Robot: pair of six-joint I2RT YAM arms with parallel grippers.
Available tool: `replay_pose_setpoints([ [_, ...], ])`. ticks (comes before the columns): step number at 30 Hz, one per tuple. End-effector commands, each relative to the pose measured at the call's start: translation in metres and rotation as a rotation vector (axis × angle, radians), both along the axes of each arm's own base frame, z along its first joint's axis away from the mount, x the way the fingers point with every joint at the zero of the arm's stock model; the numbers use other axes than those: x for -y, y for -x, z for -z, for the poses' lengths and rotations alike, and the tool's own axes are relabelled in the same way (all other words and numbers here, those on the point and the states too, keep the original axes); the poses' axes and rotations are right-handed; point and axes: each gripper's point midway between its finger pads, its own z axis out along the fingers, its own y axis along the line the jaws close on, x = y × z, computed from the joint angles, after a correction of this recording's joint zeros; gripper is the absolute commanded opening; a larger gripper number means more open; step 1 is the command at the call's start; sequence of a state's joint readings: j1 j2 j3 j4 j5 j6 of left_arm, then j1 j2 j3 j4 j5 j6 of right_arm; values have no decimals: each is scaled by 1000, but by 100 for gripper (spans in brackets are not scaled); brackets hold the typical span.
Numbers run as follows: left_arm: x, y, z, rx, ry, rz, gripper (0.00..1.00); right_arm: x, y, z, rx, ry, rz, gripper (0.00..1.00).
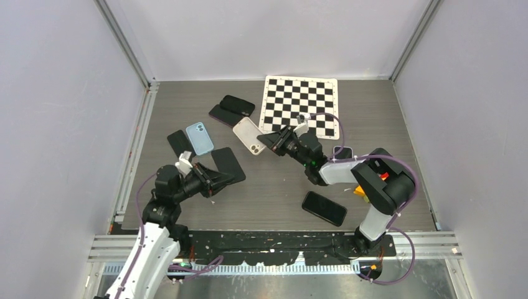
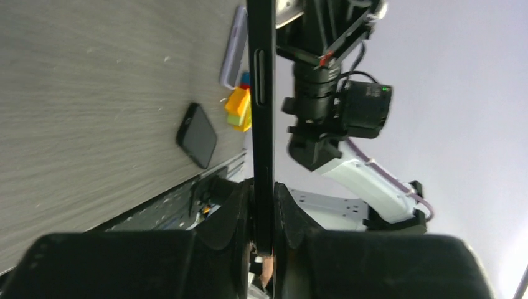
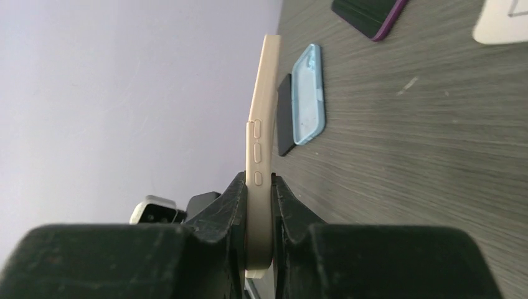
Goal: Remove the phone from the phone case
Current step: Remove the phone case from the phone, then place the phone at the center of the board.
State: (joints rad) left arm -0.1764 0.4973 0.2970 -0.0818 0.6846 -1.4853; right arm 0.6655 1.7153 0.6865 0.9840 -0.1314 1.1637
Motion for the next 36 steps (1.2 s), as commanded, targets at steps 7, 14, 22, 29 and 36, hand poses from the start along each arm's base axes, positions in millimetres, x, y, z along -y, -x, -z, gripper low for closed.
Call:
replay_pose_setpoints([
  [7, -83, 7, 80, -146, -658, -239, 0, -31, 15, 26, -78, 141, -37, 1],
  [14, -127, -3, 107, -244, -937, -305, 0, -77, 34, 56, -122, 164, -139, 1],
  [22, -142, -16, 118, -275, -1013, -316, 6, -113, 33, 89, -147, 151, -181, 3],
  [29, -162, -6, 142, -408, -1081, -325, 41, -127, 42, 124, -196, 173, -208, 7],
  [36, -181, -5, 143, -473, -1128, -404, 60, -153, 73, 149, -208, 238, -274, 12],
])
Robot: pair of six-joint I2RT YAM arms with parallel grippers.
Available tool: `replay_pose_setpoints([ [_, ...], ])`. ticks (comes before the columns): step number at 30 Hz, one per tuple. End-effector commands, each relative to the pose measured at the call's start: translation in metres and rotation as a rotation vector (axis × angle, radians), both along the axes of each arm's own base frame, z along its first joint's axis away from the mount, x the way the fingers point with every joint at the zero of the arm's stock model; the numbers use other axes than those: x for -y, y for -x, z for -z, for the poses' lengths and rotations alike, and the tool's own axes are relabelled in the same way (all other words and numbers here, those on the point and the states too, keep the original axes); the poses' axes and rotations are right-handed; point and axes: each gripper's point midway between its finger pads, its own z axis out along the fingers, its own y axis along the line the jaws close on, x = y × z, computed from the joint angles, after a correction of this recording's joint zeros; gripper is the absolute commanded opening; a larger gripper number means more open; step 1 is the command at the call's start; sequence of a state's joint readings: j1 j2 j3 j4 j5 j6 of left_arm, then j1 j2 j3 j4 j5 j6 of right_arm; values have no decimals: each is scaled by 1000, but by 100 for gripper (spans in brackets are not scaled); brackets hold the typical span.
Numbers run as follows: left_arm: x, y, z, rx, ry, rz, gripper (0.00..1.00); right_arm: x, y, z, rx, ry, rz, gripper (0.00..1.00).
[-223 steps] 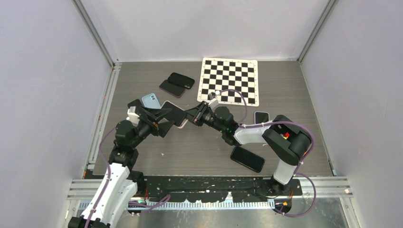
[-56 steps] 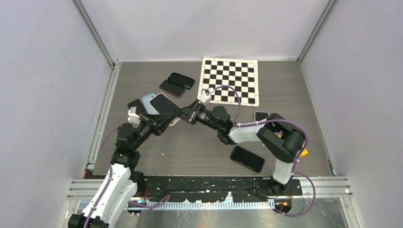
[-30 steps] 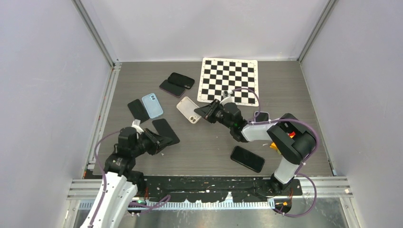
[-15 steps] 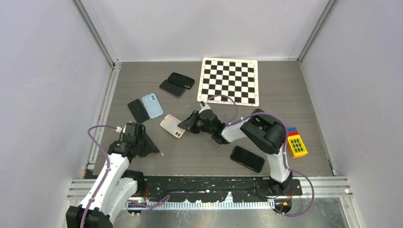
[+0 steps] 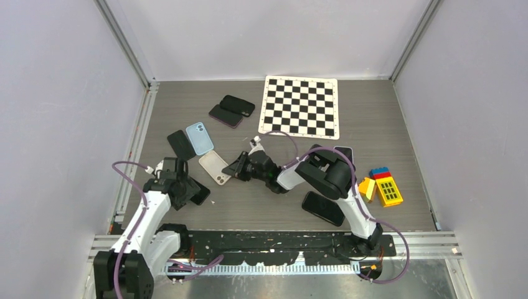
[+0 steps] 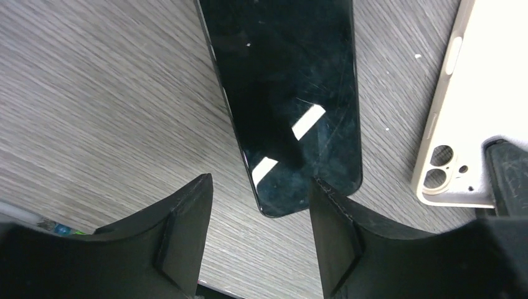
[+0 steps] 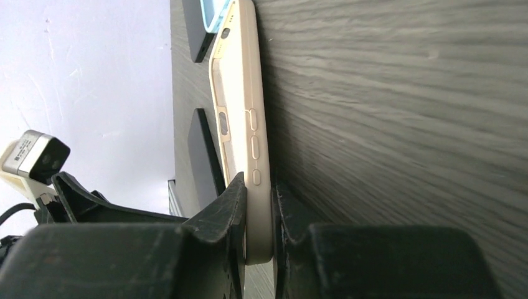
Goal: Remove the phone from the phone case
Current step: Place the phone at the center of the board, then place the phone case at the center of the board.
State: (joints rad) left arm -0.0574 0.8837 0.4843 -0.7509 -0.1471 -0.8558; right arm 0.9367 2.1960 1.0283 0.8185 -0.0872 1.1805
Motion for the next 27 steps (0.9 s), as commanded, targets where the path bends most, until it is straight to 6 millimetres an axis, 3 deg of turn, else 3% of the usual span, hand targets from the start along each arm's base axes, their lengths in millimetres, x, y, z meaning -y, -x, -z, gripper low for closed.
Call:
replay_pose_setpoints([
  [1, -19, -15, -19, 62, -85, -67, 62, -21, 20, 13, 9, 32, -65, 12],
  [8, -17, -21, -63, 176, -72, -42, 73, -32, 32, 31, 21, 111, -170, 10],
  [14, -10, -29, -99, 281, -40, -10, 79, -42, 70, 51, -27, 136, -248, 4],
  [20, -2, -33, -109, 293, -11, 32, 82, -55, 109, 63, -79, 146, -310, 4],
  [22, -1, -32, -110, 292, -9, 35, 83, -54, 106, 59, -65, 173, -294, 14],
  [23, -1, -32, -110, 292, -8, 37, 84, -51, 100, 58, -49, 191, -267, 23],
  [27, -1, -32, -115, 305, -14, 48, 86, -37, 76, 23, 81, 272, -225, 50],
])
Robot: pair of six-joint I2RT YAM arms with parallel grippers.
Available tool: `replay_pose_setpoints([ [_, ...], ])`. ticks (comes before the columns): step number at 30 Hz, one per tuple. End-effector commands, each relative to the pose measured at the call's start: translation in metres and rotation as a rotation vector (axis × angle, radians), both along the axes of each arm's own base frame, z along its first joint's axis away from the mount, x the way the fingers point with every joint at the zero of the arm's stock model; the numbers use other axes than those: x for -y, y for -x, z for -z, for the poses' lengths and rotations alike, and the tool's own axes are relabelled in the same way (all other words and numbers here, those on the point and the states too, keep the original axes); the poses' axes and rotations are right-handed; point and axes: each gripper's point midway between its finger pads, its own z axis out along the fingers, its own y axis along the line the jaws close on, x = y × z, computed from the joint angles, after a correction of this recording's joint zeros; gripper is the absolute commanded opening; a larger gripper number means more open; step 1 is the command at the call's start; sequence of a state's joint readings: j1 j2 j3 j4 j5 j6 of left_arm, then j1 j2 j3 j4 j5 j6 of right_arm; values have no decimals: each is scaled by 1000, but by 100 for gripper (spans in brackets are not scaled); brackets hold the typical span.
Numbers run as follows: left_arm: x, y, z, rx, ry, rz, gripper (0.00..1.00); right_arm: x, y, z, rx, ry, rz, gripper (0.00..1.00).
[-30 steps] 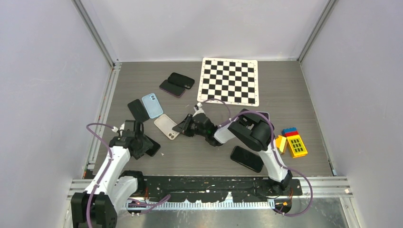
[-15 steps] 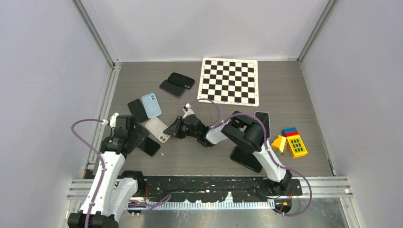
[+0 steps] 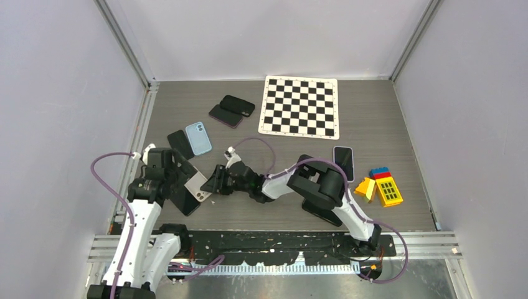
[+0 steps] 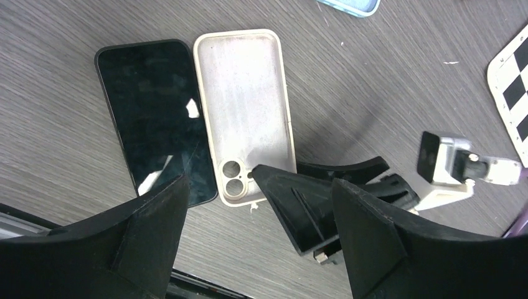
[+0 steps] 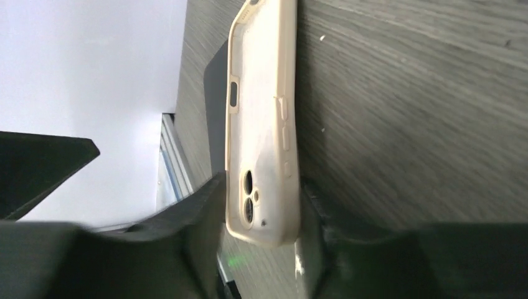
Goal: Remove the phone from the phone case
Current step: Place the phone case at the center of the board, then move the phone to the center of the board.
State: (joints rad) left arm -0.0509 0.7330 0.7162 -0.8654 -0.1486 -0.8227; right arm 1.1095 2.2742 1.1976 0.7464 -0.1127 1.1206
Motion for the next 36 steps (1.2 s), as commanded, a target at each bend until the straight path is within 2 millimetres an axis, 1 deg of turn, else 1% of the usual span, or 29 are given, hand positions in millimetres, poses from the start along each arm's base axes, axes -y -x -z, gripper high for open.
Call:
replay_pose_setpoints([
  [1, 0, -3, -20, 44, -16, 29, 87, 40, -4, 22, 78, 277, 8, 59],
  [2, -1, -3, -22, 50, -18, 29, 87, 46, -10, 13, 129, 313, 19, 63],
  [3, -1, -4, -24, 54, -19, 31, 87, 48, -14, 7, 154, 332, 23, 69],
  [5, 0, -4, -28, 64, -20, 37, 88, 57, -17, -1, 204, 393, 15, 75],
  [9, 0, -6, -41, 92, -28, 47, 88, 73, -14, -14, 262, 456, -25, 78],
  [11, 1, -7, -47, 111, -26, 58, 89, 86, -15, -26, 300, 487, -24, 78],
  [12, 3, -8, -49, 122, -19, 69, 89, 96, -13, -37, 328, 503, -34, 79],
  [13, 7, -9, -52, 137, -11, 90, 90, 104, -16, -42, 347, 519, -25, 81],
  [14, 14, -12, -55, 162, 9, 132, 90, 118, -16, -55, 379, 538, -28, 83],
  [15, 20, -14, -57, 179, 15, 178, 90, 130, -18, -60, 392, 568, -18, 89],
  [16, 30, -15, -59, 198, 44, 234, 90, 154, -20, -65, 399, 626, -10, 92],
  [17, 37, -15, -60, 213, 54, 287, 90, 170, -28, -68, 407, 673, 42, 95],
  [18, 41, -15, -62, 227, 61, 322, 90, 200, -32, -69, 377, 737, 77, 95],
  [19, 46, -16, -64, 250, 68, 353, 90, 217, -38, -70, 366, 772, 118, 95],
  [20, 50, -17, -66, 277, 74, 379, 90, 249, -43, -69, 327, 807, 168, 96],
  [21, 53, -17, -67, 303, 81, 402, 91, 270, -41, -68, 301, 816, 203, 96],
  [22, 57, -18, -67, 326, 89, 422, 91, 296, -48, -64, 253, 845, 255, 96],
  [23, 61, -18, -69, 351, 98, 445, 91, 316, -45, -64, 222, 842, 299, 96],
  [24, 65, -18, -70, 366, 109, 465, 91, 345, -49, -60, 166, 879, 356, 96],
  [25, 67, -18, -70, 379, 119, 477, 91, 362, -45, -62, 140, 875, 401, 96],
  [26, 70, -17, -69, 385, 126, 488, 91, 390, -45, -57, 86, 920, 466, 96],
  [27, 71, -17, -68, 386, 129, 494, 91, 408, -35, -54, 43, 929, 510, 97],
  [28, 70, -17, -66, 384, 130, 493, 91, 426, -36, -53, 5, 933, 569, 98],
  [29, 70, -18, -64, 376, 128, 491, 91, 441, -24, -46, -48, 938, 608, 98],
  [30, 69, -18, -62, 371, 128, 488, 91, 455, -22, -44, -95, 936, 660, 98],
  [31, 69, -18, -59, 360, 129, 484, 91, 467, -10, -37, -156, 939, 699, 98],
  [32, 69, -18, -56, 349, 135, 481, 91, 480, -7, -34, -199, 945, 753, 98],
  [33, 70, -18, -54, 341, 142, 480, 91, 489, 3, -31, -249, 943, 798, 98],
  [36, 73, -19, -47, 320, 167, 481, 91, 505, 12, -33, -300, 925, 915, 98],
])
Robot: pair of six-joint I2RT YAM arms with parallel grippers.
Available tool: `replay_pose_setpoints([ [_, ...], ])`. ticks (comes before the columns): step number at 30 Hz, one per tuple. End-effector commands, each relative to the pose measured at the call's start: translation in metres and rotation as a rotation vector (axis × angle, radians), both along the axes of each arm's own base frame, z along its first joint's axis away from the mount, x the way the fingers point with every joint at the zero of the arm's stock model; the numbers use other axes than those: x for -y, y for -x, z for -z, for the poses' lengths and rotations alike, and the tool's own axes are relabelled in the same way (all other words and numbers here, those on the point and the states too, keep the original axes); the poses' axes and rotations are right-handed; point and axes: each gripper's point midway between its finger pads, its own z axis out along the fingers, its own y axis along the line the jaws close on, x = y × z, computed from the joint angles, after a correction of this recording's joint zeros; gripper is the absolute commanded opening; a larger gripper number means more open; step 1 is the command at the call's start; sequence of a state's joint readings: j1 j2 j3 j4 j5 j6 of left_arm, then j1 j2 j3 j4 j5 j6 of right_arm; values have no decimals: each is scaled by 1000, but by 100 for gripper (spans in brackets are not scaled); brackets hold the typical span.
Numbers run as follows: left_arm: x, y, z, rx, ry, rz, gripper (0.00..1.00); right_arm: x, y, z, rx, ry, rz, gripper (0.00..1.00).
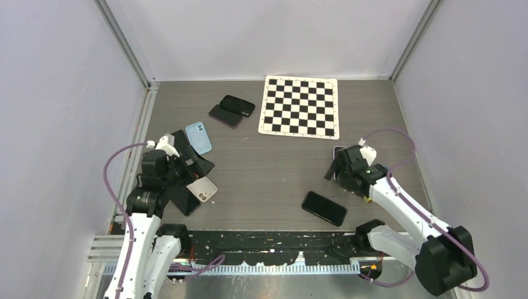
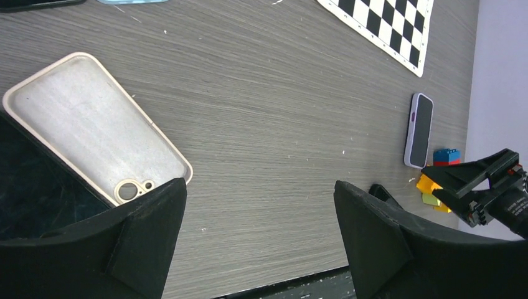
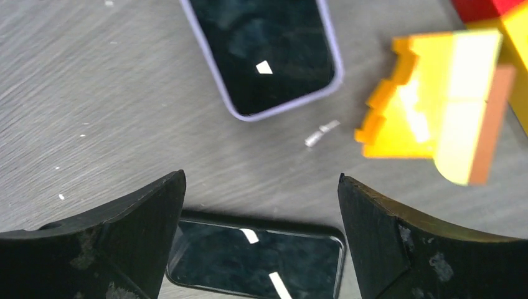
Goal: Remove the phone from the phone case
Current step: Move the phone to the center of the board.
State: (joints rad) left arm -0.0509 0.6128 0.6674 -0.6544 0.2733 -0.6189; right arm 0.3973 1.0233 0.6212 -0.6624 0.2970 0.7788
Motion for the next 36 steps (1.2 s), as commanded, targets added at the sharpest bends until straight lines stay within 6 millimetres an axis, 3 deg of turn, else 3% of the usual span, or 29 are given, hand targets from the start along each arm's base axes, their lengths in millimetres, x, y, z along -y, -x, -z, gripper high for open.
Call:
replay_pose_setpoints([
  [1, 7, -9, -1, 24, 31, 32, 91, 25, 27, 1, -24, -22, 232, 98],
  [8, 15, -11, 7, -20, 83, 45, 89, 24, 60, 25, -145, -99, 394, 98],
  [14, 10, -16, 4, -21, 71, 4, 89, 16, 78, 19, -237, -150, 467, 98],
  [20, 2, -19, 10, -35, 56, -51, 89, -12, 71, 22, -276, -288, 451, 98],
  [29, -5, -21, 6, -9, 47, -95, 89, -28, 58, 23, -249, -362, 394, 98],
  [33, 8, -20, 9, -16, 94, -36, 89, -36, 47, 18, -202, -405, 343, 98],
  [36, 24, -18, 15, -46, 175, 16, 88, -21, 46, 12, -171, -319, 324, 97],
])
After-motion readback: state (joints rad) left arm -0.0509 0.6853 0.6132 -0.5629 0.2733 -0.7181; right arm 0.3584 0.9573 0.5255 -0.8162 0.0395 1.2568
